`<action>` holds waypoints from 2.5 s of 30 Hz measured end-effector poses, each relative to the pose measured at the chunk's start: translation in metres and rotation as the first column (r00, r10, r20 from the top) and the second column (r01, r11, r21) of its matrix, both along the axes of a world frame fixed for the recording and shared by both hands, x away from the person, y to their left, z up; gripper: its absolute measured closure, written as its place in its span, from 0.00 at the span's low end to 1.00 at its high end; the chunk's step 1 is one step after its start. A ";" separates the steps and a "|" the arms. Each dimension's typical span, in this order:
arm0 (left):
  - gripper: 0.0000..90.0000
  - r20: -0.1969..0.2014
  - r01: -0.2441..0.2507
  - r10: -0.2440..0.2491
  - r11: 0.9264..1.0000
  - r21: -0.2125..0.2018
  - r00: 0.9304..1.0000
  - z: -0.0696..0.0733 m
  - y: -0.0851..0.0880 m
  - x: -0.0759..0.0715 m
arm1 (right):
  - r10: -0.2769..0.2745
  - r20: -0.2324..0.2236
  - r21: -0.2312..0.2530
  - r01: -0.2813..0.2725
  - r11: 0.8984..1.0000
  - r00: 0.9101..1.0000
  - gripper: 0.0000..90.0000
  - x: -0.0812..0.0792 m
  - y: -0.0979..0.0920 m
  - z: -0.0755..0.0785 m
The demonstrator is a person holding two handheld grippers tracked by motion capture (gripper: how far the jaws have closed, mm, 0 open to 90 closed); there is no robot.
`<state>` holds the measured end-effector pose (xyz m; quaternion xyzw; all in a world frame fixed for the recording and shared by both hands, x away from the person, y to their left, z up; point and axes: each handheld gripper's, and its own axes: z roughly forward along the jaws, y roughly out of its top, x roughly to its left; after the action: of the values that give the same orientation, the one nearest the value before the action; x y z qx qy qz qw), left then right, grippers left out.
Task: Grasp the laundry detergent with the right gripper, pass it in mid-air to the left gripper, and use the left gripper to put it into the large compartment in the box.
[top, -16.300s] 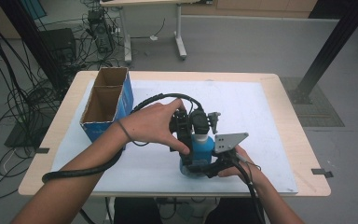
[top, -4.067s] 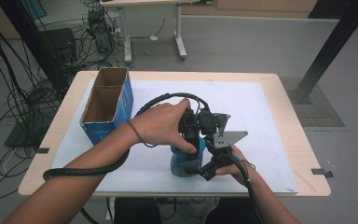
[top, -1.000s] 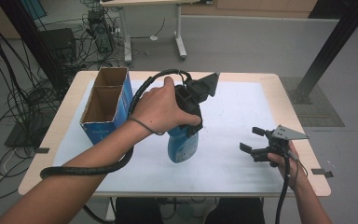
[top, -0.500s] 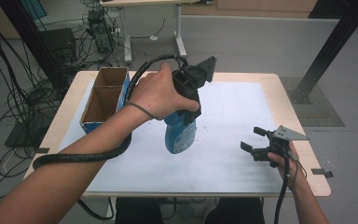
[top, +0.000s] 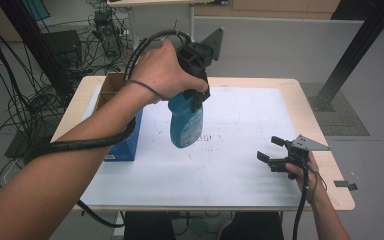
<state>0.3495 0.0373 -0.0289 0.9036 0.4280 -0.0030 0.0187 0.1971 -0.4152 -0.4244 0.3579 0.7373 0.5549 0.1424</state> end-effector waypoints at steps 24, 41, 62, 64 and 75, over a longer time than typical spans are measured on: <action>0.41 0.009 -0.243 0.244 0.969 -0.049 0.970 0.041 0.066 0.045 | -0.013 0.010 0.029 0.013 0.999 1.000 0.06 0.000 0.000 -0.006; 0.41 0.046 -0.456 0.456 0.890 -0.012 0.889 0.052 0.113 0.061 | -0.024 0.006 0.037 0.024 0.999 1.000 0.06 -0.001 -0.002 -0.010; 0.41 0.059 -0.636 0.633 0.770 0.052 0.772 0.044 0.165 0.070 | -0.039 -0.015 0.028 0.039 0.999 0.999 0.06 0.003 0.005 -0.011; 0.41 0.069 -0.655 0.652 0.754 0.050 0.756 0.042 0.171 0.069 | -0.040 -0.014 0.026 0.041 0.999 0.999 0.06 0.003 0.006 -0.010; 0.41 0.072 -0.698 0.694 0.714 0.057 0.716 0.040 0.189 0.067 | -0.051 -0.018 0.025 0.051 0.998 0.999 0.06 0.002 0.005 -0.009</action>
<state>0.4166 0.2259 0.0115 0.6762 0.7355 0.0416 -0.0078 0.1996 -0.4102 -0.4331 0.3833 0.7221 0.5571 0.1456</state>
